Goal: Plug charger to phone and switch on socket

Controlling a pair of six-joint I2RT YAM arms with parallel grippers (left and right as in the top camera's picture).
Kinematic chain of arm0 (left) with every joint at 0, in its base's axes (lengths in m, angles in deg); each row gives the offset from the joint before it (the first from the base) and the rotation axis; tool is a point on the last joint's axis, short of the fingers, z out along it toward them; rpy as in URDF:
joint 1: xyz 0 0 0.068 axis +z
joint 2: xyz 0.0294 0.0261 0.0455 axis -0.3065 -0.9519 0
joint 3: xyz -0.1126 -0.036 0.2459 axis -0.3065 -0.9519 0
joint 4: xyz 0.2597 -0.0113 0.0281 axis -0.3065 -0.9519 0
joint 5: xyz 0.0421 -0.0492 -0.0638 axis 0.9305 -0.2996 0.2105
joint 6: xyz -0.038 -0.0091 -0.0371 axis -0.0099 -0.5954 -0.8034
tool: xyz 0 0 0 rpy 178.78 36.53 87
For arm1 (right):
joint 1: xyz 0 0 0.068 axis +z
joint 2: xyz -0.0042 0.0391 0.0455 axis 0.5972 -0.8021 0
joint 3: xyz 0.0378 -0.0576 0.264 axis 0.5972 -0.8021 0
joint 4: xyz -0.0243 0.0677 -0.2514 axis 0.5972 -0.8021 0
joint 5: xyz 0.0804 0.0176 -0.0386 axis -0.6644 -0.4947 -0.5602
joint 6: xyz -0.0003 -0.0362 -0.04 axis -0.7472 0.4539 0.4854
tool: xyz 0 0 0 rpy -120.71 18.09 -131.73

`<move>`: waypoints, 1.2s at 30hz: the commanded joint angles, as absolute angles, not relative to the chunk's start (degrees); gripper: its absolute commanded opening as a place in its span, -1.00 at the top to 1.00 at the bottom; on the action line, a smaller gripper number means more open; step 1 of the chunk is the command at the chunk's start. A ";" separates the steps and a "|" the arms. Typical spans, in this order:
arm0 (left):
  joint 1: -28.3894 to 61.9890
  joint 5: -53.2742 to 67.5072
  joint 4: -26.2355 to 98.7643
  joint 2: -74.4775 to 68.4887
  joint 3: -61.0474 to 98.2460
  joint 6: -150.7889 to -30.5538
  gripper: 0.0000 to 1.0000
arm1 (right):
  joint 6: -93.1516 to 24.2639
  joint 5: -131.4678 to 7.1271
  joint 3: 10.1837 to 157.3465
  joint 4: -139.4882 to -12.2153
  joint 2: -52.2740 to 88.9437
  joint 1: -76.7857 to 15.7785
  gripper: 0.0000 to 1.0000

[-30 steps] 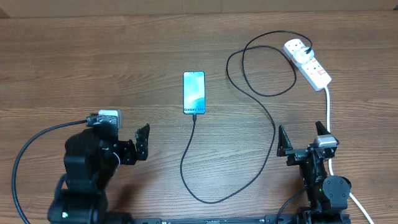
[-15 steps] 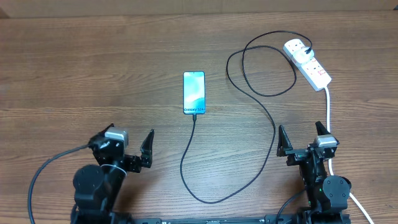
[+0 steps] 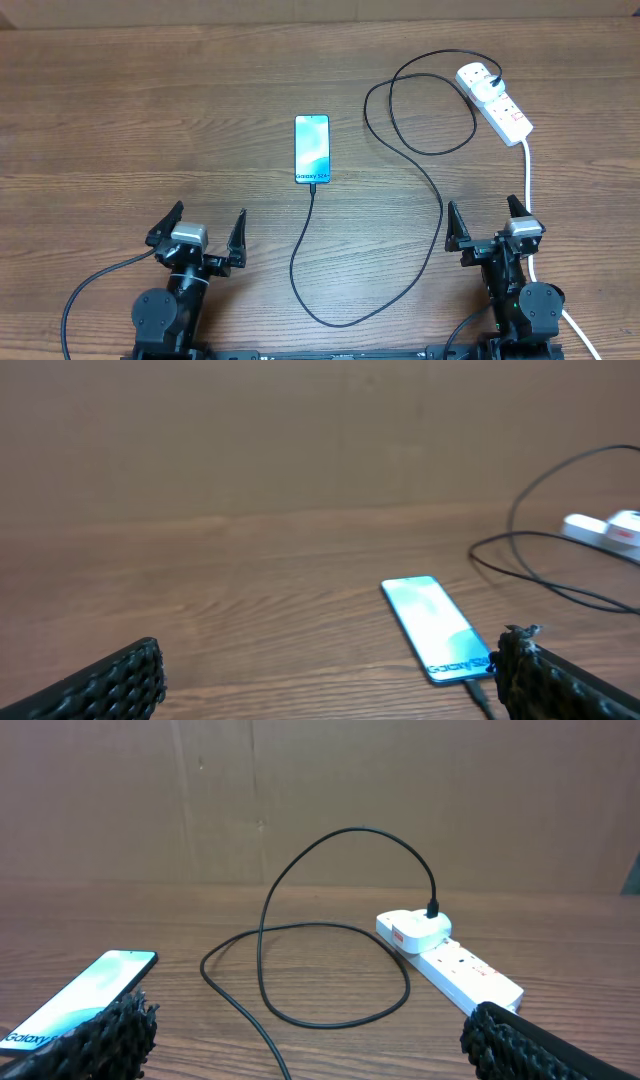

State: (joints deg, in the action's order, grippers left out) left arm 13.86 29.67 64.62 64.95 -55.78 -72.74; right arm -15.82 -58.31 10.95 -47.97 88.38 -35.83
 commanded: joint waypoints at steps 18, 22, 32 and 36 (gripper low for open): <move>14.82 36.62 66.22 68.51 -61.03 -72.13 -0.99 | -15.60 -57.83 10.36 -47.67 88.94 -35.50 -1.00; 15.96 35.99 66.04 68.51 -61.03 -72.08 -1.00 | -15.60 -57.83 10.36 -47.67 88.94 -35.50 -1.00; 16.44 35.97 66.00 68.49 -61.03 -71.95 -0.99 | -15.60 -57.83 10.36 -47.67 88.94 -35.50 -1.00; 16.44 35.97 66.04 68.49 -61.00 -71.99 -0.99 | -15.60 -57.83 10.36 -47.67 88.94 -35.50 -1.00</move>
State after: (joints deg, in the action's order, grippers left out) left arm 16.09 35.86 65.83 67.70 -60.61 -73.46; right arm -15.82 -58.31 10.95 -48.02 88.38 -35.83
